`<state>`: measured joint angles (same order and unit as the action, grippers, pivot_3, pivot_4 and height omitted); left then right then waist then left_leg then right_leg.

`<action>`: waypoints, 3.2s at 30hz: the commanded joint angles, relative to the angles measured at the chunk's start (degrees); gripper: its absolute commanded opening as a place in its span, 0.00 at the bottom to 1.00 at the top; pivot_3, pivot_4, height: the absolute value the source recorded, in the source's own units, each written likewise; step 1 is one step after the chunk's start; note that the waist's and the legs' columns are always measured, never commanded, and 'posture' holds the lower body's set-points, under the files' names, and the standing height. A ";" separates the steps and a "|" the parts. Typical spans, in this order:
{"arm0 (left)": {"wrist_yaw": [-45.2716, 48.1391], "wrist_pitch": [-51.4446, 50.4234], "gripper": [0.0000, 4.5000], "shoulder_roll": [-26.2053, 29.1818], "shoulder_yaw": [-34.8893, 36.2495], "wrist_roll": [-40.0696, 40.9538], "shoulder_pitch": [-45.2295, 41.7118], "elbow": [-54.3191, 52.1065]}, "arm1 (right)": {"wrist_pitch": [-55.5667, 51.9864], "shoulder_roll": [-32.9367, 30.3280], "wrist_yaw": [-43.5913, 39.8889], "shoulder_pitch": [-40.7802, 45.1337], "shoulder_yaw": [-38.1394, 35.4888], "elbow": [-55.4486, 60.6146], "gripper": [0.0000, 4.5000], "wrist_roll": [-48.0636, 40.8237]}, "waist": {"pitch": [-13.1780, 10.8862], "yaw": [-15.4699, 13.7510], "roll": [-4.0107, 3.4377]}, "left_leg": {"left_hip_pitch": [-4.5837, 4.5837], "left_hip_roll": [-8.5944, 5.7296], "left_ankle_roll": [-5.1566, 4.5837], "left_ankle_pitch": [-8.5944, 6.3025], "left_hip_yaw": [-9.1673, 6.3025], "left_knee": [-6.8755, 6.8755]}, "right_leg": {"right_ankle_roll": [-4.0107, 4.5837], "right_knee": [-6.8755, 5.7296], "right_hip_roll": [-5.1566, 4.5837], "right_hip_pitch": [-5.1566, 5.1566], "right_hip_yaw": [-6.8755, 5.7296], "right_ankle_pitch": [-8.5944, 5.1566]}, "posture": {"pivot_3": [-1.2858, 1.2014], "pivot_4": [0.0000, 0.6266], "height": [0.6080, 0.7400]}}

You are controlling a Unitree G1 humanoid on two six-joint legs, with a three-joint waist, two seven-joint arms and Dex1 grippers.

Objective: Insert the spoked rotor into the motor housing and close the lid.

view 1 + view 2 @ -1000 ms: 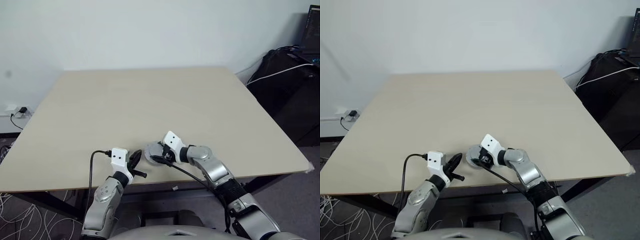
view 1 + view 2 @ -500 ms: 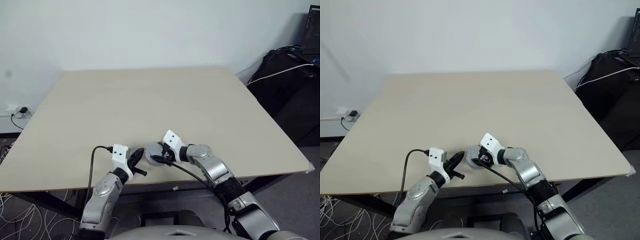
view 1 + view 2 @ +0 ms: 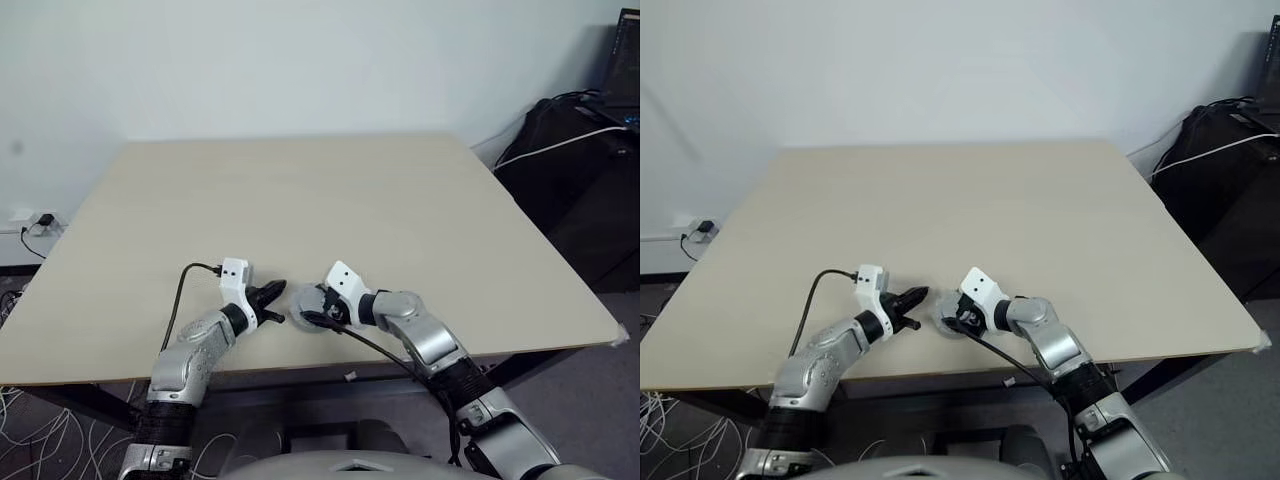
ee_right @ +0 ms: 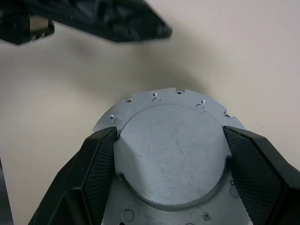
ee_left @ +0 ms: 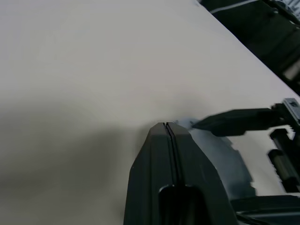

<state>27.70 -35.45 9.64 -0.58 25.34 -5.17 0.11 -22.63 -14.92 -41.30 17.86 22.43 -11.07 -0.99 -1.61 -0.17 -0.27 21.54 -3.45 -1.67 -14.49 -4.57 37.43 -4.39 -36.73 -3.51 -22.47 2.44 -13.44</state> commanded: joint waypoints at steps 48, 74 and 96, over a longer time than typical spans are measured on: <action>-1.54 -14.23 0.00 -0.99 -3.29 -0.41 -3.90 1.41 | -5.43 0.85 3.08 -5.10 -12.17 14.92 0.99 -11.34 | 0.00 -0.54 0.03 | 0.00 -0.04 0.22 -0.08 -0.06 -0.12 | 0.02 0.11 -0.03 -0.01 0.02 -0.01 | 0.52 0.00 1.00; -0.64 -14.06 0.00 -1.33 -4.09 -0.71 -3.71 1.49 | -54.54 16.47 28.92 -7.25 -35.27 26.12 0.99 -27.35 | 0.04 -0.92 -0.05 | 0.10 -0.03 0.18 -0.11 -0.05 -0.36 | -0.08 0.59 -0.06 -0.01 0.02 0.07 | 0.52 0.00 1.00; -1.18 -14.11 0.00 -1.20 -3.93 -0.54 -2.67 0.11 | -61.64 21.40 27.70 -1.67 -39.94 12.72 0.99 -32.31 | 0.30 0.15 -0.43 | 0.09 -0.02 0.15 -0.11 -0.05 -0.41 | -0.06 0.62 -0.03 -0.01 0.01 0.06 | 0.52 0.00 1.00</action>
<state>26.27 -48.53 8.92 -2.80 24.87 -8.13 0.30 -82.99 5.28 -12.33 14.90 -16.73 2.51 -30.74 -1.31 -0.01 -0.70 21.64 -3.48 -1.53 -14.59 -4.62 37.02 -4.46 -36.10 -3.54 -22.48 2.46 -13.37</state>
